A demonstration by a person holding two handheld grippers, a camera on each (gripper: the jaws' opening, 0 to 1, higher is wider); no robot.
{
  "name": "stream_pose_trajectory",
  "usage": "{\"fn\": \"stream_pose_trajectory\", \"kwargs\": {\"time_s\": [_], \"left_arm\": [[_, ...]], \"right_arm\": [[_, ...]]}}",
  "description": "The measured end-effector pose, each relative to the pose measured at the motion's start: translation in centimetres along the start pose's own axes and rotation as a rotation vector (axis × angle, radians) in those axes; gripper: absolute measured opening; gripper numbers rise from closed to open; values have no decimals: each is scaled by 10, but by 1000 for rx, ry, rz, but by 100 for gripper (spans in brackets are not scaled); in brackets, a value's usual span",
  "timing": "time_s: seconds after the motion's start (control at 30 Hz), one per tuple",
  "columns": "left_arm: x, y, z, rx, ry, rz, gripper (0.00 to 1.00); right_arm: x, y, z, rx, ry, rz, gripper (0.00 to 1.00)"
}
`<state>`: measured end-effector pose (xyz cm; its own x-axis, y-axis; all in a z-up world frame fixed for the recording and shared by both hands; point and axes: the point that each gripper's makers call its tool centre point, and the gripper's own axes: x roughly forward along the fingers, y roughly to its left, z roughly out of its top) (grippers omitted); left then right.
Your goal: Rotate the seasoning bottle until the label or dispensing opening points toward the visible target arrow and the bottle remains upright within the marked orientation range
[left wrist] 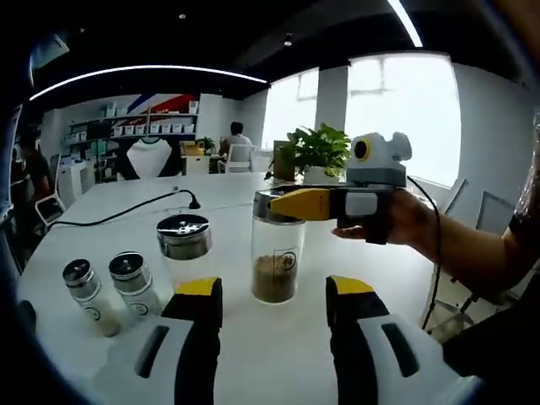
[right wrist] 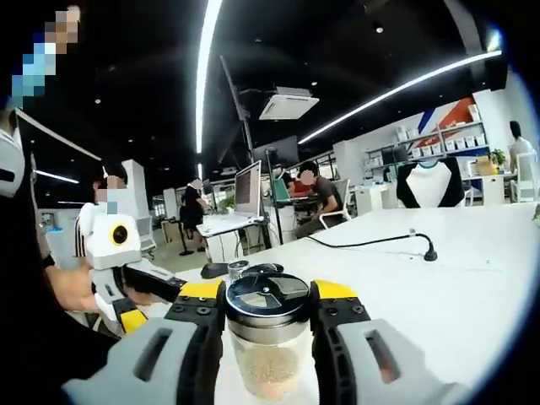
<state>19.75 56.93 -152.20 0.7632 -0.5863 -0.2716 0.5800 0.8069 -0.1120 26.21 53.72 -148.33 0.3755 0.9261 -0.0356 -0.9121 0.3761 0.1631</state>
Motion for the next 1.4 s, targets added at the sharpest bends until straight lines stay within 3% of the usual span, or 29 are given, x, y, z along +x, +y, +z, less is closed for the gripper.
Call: {"fn": "stream_pose_trajectory", "kwargs": {"time_s": [0.27,0.53,0.87,1.07,1.13,1.2,1.4], "left_arm": [[-5,13,-10,-14,28,26,52],[-5,22,-12,-22,44,44,52],[-5,23,-7,-15,41,46,51],[-6,22,-5,-6,41,52,52],[-6,22,-5,-4,41,55,53],[-7,23,-5,-2,44,62,54],[-14,25,-9,-6,48,94,57]], "right_arm": [[15,-17,-15,-52,27,68,37],[24,-11,-23,-109,42,142,37],[23,-6,-23,-141,21,179,38],[25,-8,-22,-147,39,167,38],[24,-9,-16,-143,25,156,45],[22,-13,-10,-148,19,122,49],[6,-18,-3,-140,15,-11,48]]}}
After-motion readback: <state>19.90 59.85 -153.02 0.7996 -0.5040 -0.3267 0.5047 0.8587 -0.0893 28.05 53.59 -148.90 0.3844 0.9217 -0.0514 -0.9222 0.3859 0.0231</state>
